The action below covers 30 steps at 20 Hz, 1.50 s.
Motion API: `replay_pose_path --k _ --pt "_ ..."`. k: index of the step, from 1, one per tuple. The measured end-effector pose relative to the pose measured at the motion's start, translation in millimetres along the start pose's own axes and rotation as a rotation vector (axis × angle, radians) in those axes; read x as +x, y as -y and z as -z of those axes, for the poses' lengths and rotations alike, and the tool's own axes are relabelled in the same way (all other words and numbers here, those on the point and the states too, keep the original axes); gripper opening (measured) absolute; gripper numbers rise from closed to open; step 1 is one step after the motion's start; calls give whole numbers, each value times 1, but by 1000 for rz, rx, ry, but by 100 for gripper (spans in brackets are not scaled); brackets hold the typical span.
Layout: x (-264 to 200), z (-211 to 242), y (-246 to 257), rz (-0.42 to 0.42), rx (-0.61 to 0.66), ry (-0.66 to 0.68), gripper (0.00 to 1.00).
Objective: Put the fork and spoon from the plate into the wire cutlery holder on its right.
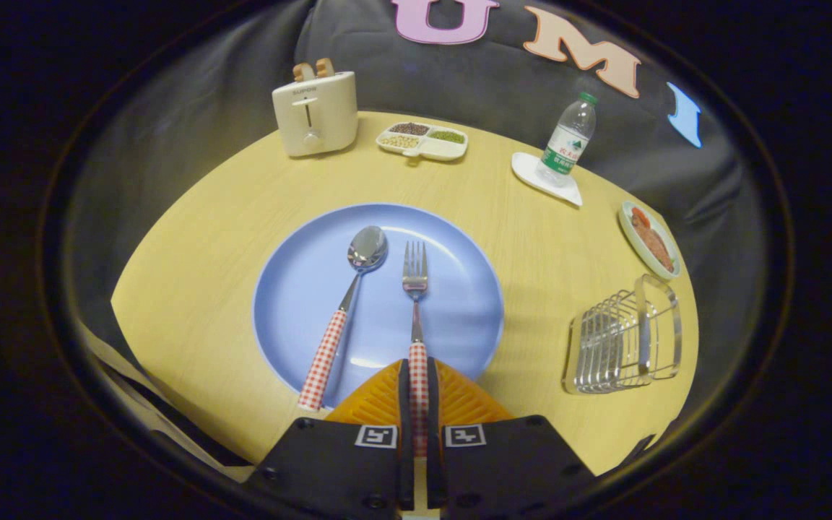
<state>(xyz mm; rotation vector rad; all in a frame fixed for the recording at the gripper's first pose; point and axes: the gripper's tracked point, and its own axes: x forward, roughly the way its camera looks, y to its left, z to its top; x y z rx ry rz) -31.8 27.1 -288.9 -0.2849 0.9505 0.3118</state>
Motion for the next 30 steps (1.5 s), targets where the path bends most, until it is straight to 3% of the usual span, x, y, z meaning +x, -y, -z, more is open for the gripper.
replay_pose_path --k 16,21,30 --pt "-91 -29 122 31 -38 -86 10" --pt "-111 -17 172 71 -128 -184 10" --pt "-111 25 209 -3 -184 -426 10"
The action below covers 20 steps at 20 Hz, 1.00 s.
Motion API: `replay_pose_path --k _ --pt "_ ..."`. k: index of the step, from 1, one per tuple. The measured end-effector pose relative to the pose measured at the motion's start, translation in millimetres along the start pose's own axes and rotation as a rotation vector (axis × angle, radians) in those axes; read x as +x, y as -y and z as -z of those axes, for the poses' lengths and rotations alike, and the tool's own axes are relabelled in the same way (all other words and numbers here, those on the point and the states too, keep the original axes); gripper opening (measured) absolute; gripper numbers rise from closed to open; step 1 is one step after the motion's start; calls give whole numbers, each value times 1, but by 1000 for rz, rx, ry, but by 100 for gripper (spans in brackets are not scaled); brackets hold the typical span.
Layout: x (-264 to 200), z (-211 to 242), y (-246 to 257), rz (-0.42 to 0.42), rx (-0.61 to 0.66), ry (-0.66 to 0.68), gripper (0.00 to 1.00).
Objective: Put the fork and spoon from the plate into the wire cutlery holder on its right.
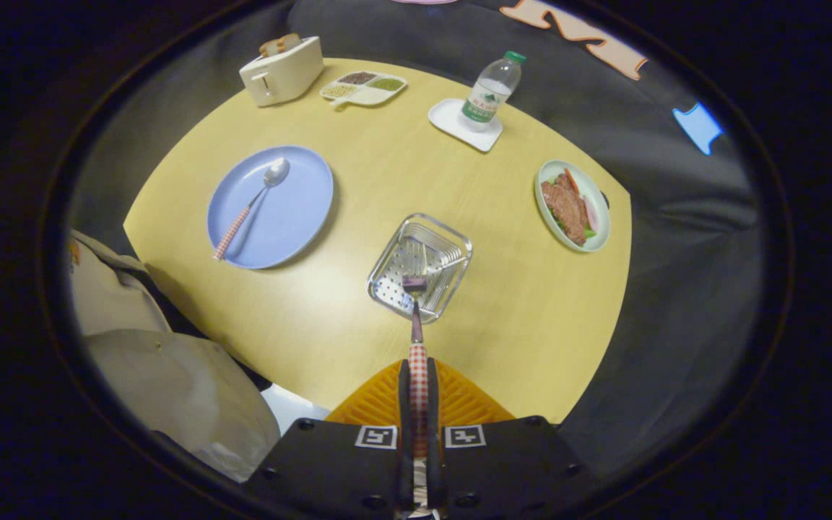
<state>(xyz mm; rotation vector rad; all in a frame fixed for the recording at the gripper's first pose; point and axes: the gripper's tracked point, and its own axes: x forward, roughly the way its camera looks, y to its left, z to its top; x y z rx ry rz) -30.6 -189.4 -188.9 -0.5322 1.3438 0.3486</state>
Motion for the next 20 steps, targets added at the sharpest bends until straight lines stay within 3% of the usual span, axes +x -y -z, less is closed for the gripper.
replay_pose_path --k 10,20 --pt "24 -13 10 -50 -138 -197 10" --pt "46 -25 6 -45 -167 -212 13"
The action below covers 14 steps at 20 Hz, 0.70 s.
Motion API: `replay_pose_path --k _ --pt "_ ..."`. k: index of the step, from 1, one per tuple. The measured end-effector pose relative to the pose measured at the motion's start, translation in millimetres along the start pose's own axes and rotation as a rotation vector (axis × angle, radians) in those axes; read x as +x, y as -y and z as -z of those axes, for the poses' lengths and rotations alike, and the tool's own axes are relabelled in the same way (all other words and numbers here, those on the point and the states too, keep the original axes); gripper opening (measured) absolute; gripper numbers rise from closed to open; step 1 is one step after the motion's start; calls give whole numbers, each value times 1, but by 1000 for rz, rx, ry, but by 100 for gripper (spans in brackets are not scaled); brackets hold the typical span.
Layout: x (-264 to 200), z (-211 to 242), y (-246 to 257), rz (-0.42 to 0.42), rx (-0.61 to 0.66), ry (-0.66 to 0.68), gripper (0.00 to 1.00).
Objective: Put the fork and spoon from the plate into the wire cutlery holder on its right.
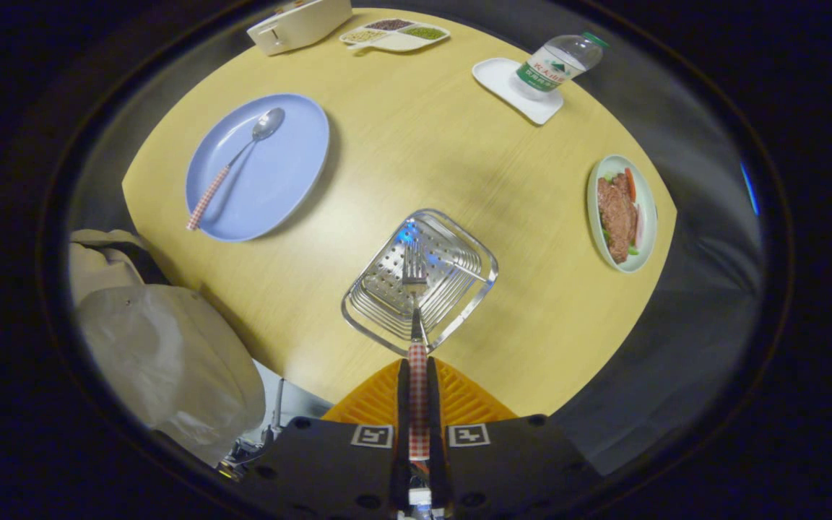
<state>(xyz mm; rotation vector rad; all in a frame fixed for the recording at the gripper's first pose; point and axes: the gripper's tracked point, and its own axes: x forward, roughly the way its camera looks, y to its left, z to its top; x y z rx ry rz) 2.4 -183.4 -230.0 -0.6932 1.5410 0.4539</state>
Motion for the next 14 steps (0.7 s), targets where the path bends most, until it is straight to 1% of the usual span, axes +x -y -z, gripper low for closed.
replay_pose_path --k 3,6,9,11,14 --pt "1 0 -2 -13 27 25 19" --pt "-3 -5 -2 -6 43 81 45" --pt "-10 -11 -1 13 64 151 77" --pt "-16 -22 0 35 92 227 98" --pt "-37 -48 -10 43 157 395 99"
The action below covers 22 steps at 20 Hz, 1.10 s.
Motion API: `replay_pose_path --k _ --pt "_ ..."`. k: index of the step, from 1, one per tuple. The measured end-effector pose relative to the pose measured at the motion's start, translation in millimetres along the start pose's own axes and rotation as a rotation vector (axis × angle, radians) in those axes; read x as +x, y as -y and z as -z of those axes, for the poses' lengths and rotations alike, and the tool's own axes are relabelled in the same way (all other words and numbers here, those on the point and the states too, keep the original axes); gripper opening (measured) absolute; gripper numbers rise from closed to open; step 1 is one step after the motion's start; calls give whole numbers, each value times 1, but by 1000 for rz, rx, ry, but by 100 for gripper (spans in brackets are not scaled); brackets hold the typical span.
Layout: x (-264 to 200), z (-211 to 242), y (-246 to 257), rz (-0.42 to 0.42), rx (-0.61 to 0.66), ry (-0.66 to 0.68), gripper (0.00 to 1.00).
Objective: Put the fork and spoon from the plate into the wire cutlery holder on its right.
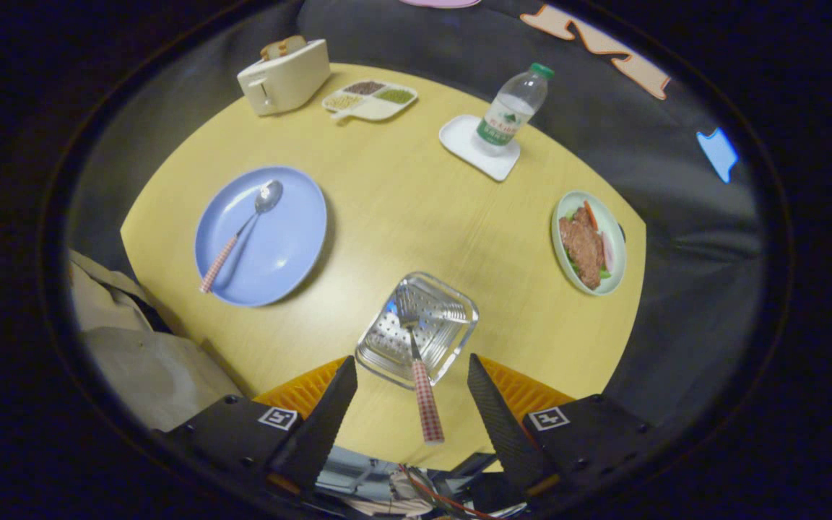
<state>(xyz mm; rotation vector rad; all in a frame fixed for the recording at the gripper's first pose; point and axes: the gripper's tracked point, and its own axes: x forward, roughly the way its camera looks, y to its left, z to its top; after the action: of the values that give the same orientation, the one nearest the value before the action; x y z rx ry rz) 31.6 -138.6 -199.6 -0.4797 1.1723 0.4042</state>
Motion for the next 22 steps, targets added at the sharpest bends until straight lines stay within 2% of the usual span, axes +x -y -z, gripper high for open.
replay_pose_path --k 3,10,14,17,22 --pt "-8 -24 -18 8 77 128 99" --pt "-18 -60 -80 -50 252 379 98" --pt "-19 -74 -99 -9 331 507 98" --pt "-11 -71 -125 -32 372 524 98" --pt "15 -66 -168 -39 316 507 99"
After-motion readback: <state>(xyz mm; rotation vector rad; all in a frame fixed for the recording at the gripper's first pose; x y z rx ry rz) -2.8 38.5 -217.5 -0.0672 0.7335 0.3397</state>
